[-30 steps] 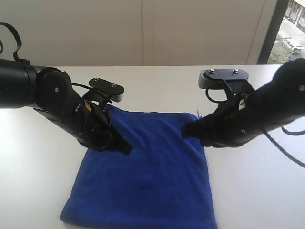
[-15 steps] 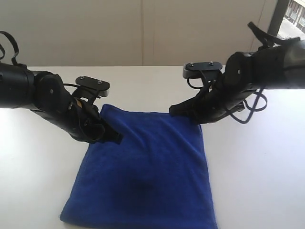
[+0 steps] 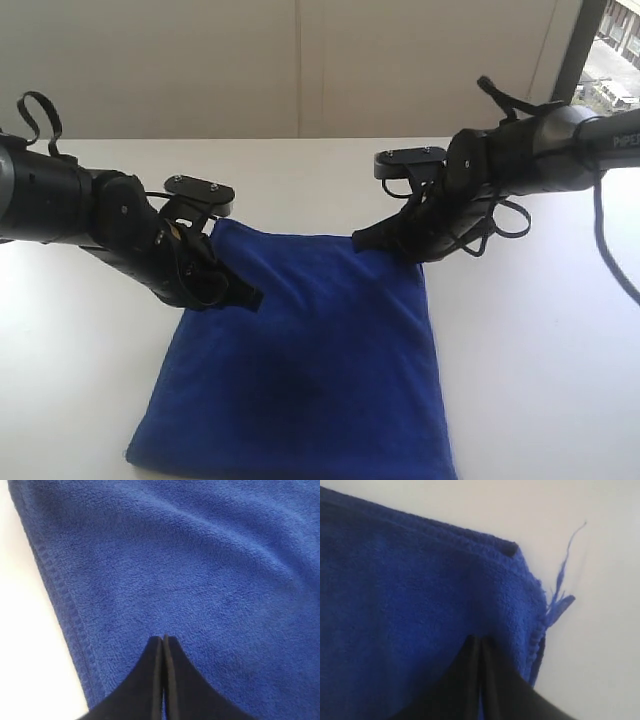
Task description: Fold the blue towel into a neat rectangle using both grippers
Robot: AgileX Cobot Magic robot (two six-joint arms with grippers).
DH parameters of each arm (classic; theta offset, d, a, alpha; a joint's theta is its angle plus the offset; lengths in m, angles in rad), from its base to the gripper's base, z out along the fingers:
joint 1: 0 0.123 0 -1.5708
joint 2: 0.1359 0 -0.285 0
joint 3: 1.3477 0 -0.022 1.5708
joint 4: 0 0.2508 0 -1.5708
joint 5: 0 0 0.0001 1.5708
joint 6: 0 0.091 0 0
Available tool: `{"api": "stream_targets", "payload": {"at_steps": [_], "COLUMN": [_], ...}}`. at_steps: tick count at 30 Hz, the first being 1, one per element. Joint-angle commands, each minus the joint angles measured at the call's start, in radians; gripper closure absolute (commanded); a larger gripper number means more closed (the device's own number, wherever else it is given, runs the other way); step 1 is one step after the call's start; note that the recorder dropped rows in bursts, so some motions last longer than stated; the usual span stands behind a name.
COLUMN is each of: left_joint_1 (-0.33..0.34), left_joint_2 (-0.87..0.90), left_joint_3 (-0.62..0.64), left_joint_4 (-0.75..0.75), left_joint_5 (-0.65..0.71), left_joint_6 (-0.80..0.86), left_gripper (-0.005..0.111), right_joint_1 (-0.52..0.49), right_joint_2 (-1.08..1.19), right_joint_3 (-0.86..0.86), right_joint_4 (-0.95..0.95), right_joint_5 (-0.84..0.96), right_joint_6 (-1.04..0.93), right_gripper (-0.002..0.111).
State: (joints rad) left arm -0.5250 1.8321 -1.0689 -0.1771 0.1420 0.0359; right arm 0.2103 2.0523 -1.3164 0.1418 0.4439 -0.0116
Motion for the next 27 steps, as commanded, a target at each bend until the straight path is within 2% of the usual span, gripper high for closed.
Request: {"api": "stream_targets", "payload": {"at_steps": [1, 13, 19, 27], "left_joint_1": [0.002, 0.004, 0.004, 0.004], "left_joint_2": [0.030, 0.050, 0.050, 0.050], "left_joint_3": [0.007, 0.007, 0.007, 0.007], "left_joint_4": [-0.007, 0.153, 0.266, 0.264], "left_joint_5": [0.041, 0.193, 0.217, 0.214], "left_joint_6": [-0.010, -0.018, -0.115, -0.117], "left_gripper": [0.107, 0.107, 0.107, 0.107], "right_joint_1": [-0.005, -0.016, -0.042, -0.047], "right_joint_2": [0.026, 0.037, 0.037, 0.028], "right_joint_3": [-0.009, -0.009, -0.009, -0.020], "right_joint_4": [-0.008, -0.063, -0.064, -0.064], "right_joint_5": [-0.005, -0.009, -0.009, -0.038], "right_joint_6": [-0.019, -0.022, -0.019, -0.019], "right_gripper": [0.108, 0.108, 0.108, 0.108]}}
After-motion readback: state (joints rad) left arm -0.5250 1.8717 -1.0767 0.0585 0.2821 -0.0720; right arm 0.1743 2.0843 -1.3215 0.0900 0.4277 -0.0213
